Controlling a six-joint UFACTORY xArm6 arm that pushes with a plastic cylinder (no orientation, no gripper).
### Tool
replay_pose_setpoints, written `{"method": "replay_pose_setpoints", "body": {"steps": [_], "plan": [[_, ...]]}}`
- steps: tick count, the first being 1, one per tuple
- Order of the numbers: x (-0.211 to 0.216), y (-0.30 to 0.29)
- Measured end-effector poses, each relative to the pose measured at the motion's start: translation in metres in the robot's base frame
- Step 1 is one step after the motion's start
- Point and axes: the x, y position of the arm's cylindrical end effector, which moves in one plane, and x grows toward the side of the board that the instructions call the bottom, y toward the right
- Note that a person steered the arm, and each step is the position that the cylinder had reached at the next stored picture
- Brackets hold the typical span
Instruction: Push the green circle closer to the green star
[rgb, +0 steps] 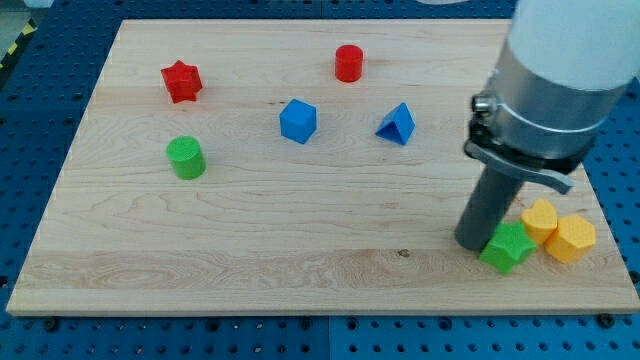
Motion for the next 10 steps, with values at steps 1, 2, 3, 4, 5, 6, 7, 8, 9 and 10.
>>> {"method": "replay_pose_setpoints", "body": {"steps": [1,2,3,4,5,6,7,8,9,10], "plan": [[0.000,0.008],[0.000,-0.078],[-0.003,-0.164],[-0.021,-0.257],[-0.051,-0.349],[-0.087,-0.381],[-0.092,-0.369],[-0.098,-0.340],[-0.098,-0.337],[-0.105,-0.327]]}}
